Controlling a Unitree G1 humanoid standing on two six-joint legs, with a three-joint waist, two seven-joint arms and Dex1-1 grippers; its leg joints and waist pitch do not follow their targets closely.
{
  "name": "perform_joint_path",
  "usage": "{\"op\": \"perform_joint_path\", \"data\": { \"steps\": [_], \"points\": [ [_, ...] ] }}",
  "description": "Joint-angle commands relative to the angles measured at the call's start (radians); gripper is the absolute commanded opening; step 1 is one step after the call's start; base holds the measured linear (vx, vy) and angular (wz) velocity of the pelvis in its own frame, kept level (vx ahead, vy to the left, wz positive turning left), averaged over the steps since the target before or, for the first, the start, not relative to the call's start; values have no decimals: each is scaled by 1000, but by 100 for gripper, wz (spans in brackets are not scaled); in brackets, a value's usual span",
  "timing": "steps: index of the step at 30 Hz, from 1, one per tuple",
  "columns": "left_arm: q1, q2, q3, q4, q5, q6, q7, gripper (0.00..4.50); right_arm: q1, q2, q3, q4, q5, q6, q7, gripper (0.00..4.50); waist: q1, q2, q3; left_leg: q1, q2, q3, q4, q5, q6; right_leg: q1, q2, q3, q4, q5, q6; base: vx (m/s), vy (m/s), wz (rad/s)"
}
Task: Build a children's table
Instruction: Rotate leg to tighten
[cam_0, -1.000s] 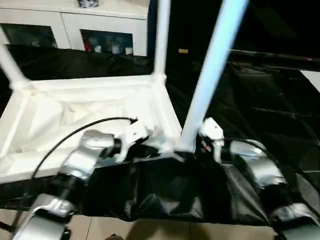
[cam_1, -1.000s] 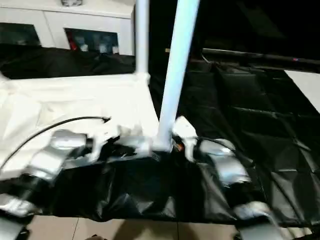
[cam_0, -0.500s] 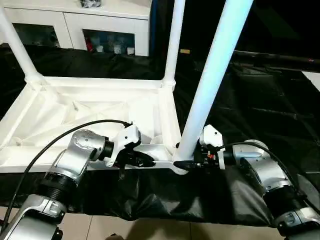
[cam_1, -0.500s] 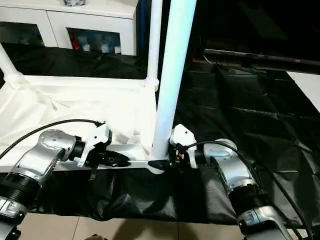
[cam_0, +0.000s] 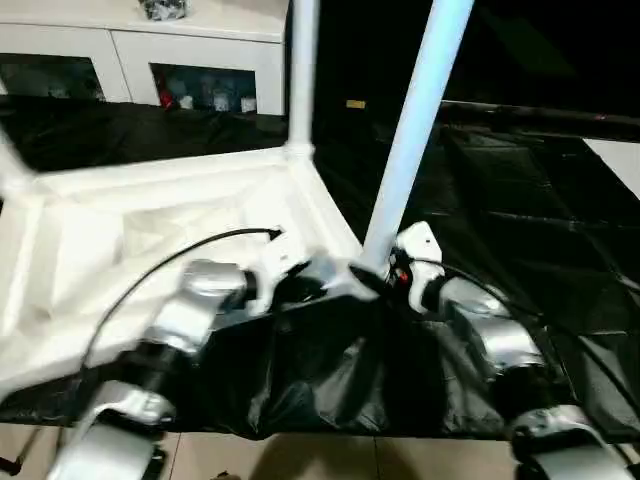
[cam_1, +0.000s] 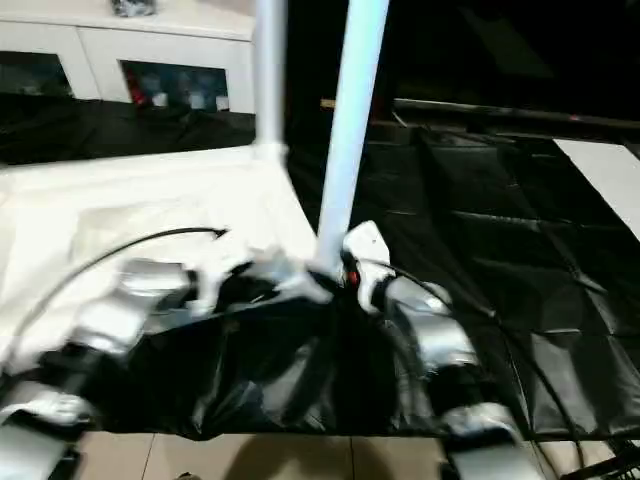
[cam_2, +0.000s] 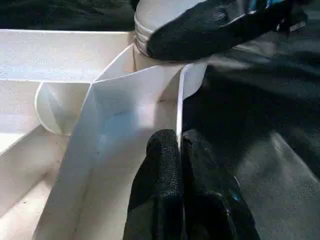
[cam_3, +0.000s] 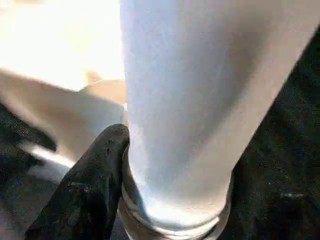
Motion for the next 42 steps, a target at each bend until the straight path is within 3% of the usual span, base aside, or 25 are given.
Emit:
{"op": "perform_joint_path", "data": {
  "steps": [1,4,5,8,12,15,18,21,23,28,29,31,42],
  "points": [
    [-20,-122,-37,-1,-21,-9,56,0,-21,120,78,45,-41,13,-43,264,-1,-5,-56,1,16,-3,-66,-213,-2,39,-53,34,-81,-268,-166,0,0,0],
    [-26,-142,-57,5,-11,-15,57,0,-41,152,101,64,-56,-29,-35,264,-2,-3,-56,2,17,-2,-64,-222,8,39,-52,34,-81,-246,-168,0,0,0],
    [-27,-142,-59,5,-10,-15,56,0,-44,153,104,67,-55,-35,-28,299,-2,-4,-57,1,17,-2,-64,-222,10,40,-52,34,-80,-243,-168,0,0,0],
    [-26,-131,-64,0,-11,-24,43,0,-48,149,89,66,-22,-15,7,337,-1,-3,-55,2,17,-1,-65,-230,17,38,-52,34,-82,-247,-171,0,0,0],
    [-8,-85,-53,-31,-24,-46,-17,0,-42,99,73,48,-21,-9,48,364,-1,-3,-56,1,18,-3,-66,-246,18,39,-53,34,-84,-266,-167,0,0,0],
    [14,-41,-41,-61,-44,-44,-91,0,-32,33,84,38,-42,-33,109,399,-1,-4,-59,-1,19,-2,-63,-204,29,42,-53,34,-75,-187,-188,0,0,0],
    [26,7,-36,-70,-58,-61,-157,0,-9,-40,103,-1,-31,-50,229,399,2,-5,-62,-4,18,1,-58,-163,55,48,-51,33,-66,-109,-214,0,0,0],
    [32,42,-29,-77,-79,-80,-220,0,19,-98,115,-62,-2,-47,353,399,8,-4,-60,-1,19,2,-57,-164,71,49,-51,34,-66,-100,-219,0,0,0],
    [31,59,-26,-74,-86,-91,-251,0,33,-126,121,-92,13,-55,429,399,12,0,-59,1,21,2,-58,-171,70,47,-50,33,-68,-101,-225,0,0,0],
    [32,101,-27,-79,-104,-99,-326,0,65,-195,148,-170,67,-28,593,399,22,-3,-57,4,23,3,-59,-194,63,45,-51,35,-69,-145,-224,0,0,0],
    [31,107,-26,-76,-107,-103,-336,0,69,-203,150,-180,73,-25,609,374,23,-2,-57,4,24,3,-59,-191,61,44,-52,35,-68,-143,-226,0,0,0],
    [30,113,-28,-73,-109,-105,-351,0,72,-208,149,-188,76,-24,626,374,24,-4,-57,4,23,3,-59,-190,57,43,-52,34,-69,-150,-225,0,0,0],
    [40,147,-37,-84,-123,-90,-425,0,102,-237,181,-247,89,24,722,283,27,-8,-58,3,23,3,-58,-175,52,44,-54,33,-67,-154,-223,0,0,0]
  ]
}}
